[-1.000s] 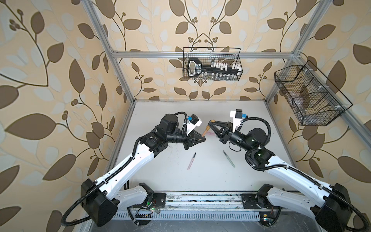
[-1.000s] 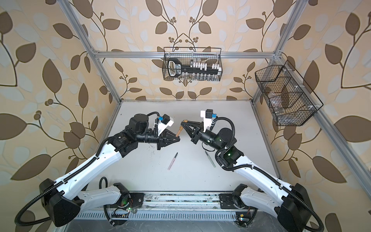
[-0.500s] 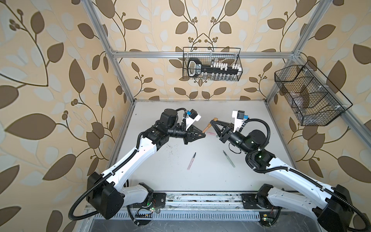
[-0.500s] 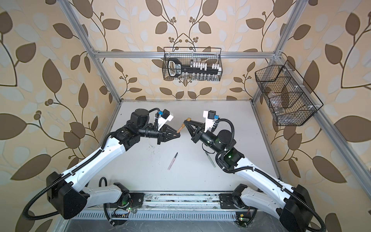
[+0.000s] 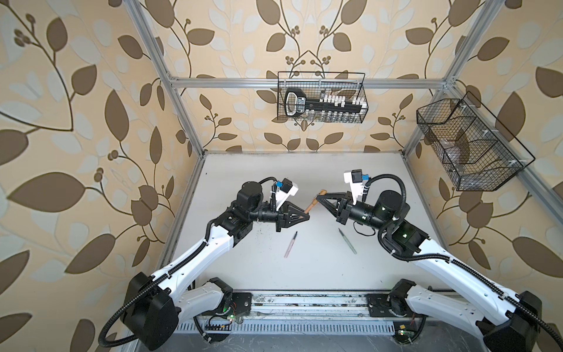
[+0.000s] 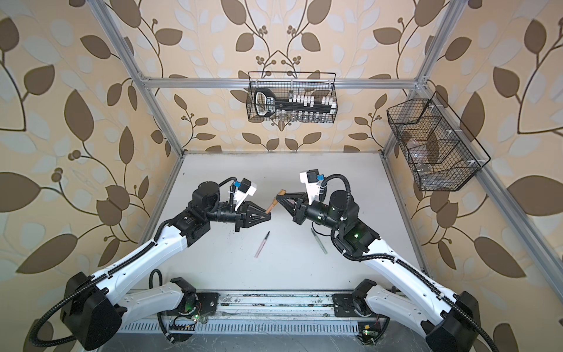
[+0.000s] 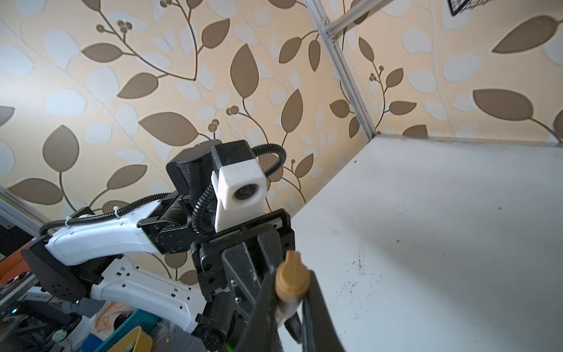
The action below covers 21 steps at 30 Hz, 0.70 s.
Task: Insert the pens into the pen caps
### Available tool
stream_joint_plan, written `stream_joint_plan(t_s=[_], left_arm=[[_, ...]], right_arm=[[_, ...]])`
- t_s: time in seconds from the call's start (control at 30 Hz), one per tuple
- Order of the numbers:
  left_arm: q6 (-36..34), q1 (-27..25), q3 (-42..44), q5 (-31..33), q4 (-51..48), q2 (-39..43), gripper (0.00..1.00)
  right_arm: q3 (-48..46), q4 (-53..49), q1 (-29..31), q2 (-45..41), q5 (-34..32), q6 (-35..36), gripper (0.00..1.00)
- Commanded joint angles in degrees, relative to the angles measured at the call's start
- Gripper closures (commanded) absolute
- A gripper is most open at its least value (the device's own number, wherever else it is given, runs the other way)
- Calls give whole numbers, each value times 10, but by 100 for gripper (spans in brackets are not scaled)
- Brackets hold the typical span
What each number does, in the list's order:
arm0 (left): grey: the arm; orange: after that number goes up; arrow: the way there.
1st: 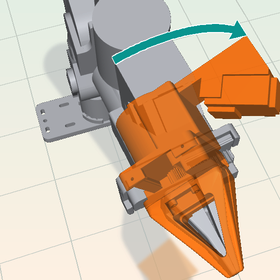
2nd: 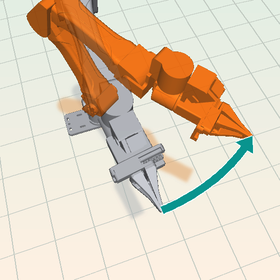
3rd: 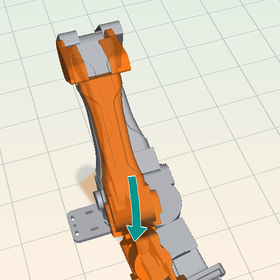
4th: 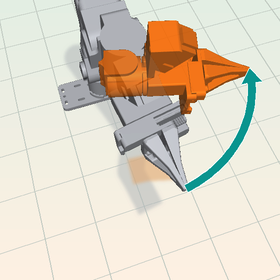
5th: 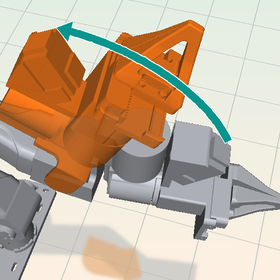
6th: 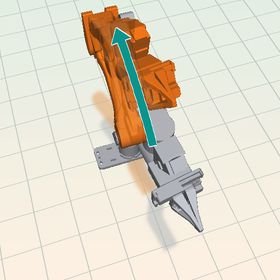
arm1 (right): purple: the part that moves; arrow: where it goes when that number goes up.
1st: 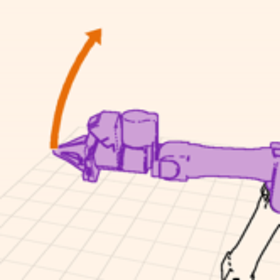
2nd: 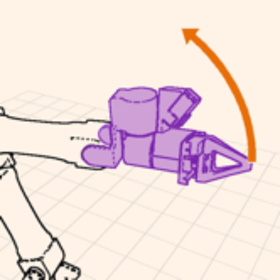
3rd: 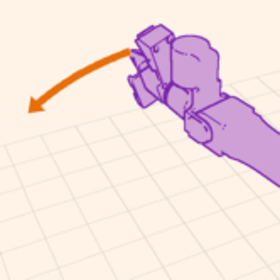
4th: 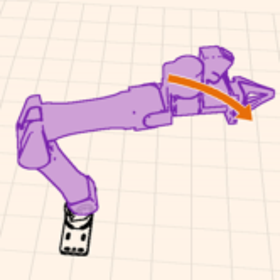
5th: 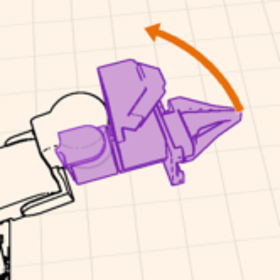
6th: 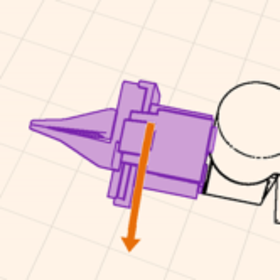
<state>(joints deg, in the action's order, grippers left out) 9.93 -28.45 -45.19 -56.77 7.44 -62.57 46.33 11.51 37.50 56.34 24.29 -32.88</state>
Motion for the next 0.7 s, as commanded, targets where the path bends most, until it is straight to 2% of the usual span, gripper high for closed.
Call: stream_joint_plan(t_s=[0.0, 0.07, 0.17, 0.43, 0.67], left_arm=[[84, 18, 0, 91, 91, 38, 100], [87, 11, 16, 96, 93, 48, 100], [95, 10, 34, 104, 92, 51, 100], [118, -25, 72, 120, 116, 47, 100], [114, -50, 73, 134, 109, 60, 100]], right_arm=[[7, -99, 5, 3, 82, 44, 64], [12, -104, 3, -3, 76, 47, 52], [8, -99, -1, -22, 77, 44, 44], [-18, -7, -40, -28, 116, 0, 39], [3, 24, -68, 24, 158, -10, 37]])
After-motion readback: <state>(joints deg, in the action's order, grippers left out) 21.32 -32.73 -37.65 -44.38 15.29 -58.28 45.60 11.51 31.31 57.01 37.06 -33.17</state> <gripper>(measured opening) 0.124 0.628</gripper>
